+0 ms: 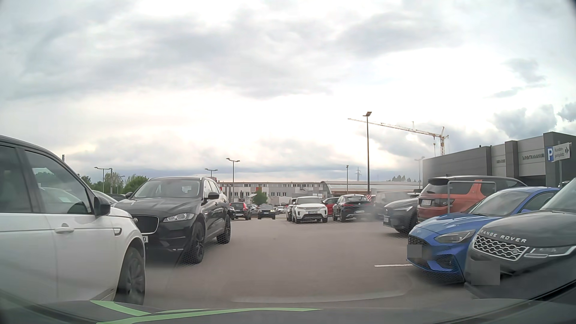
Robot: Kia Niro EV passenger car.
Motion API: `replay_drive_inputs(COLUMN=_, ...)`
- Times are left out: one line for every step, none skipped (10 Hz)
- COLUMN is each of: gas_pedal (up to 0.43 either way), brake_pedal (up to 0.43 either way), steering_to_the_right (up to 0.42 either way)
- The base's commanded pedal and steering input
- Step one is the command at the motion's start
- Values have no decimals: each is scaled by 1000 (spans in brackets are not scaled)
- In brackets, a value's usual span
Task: Follow the waypoints while adhering to traffic rules and regulations
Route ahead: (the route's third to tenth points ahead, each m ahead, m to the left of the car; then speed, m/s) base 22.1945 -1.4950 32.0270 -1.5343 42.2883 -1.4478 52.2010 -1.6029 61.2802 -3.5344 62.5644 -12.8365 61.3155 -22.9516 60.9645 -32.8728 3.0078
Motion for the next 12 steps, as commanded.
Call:
replay_drive_inputs(gas_pedal=0, brake_pedal=61, steering_to_the_right=21)
replay_drive_inputs(gas_pedal=0, brake_pedal=73, steering_to_the_right=21)
replay_drive_inputs(gas_pedal=0, brake_pedal=79, steering_to_the_right=21)
replay_drive_inputs(gas_pedal=0, brake_pedal=91, steering_to_the_right=21)
replay_drive_inputs(gas_pedal=0, brake_pedal=98, steering_to_the_right=21)
replay_drive_inputs(gas_pedal=0, brake_pedal=104, steering_to_the_right=21)
replay_drive_inputs(gas_pedal=0, brake_pedal=122, steering_to_the_right=21)
replay_drive_inputs(gas_pedal=0, brake_pedal=128, steering_to_the_right=21)
replay_drive_inputs(gas_pedal=0, brake_pedal=134, steering_to_the_right=21)
replay_drive_inputs(gas_pedal=0, brake_pedal=140, steering_to_the_right=21)
replay_drive_inputs(gas_pedal=0, brake_pedal=146, steering_to_the_right=21)
replay_drive_inputs(gas_pedal=0, brake_pedal=146, steering_to_the_right=21)
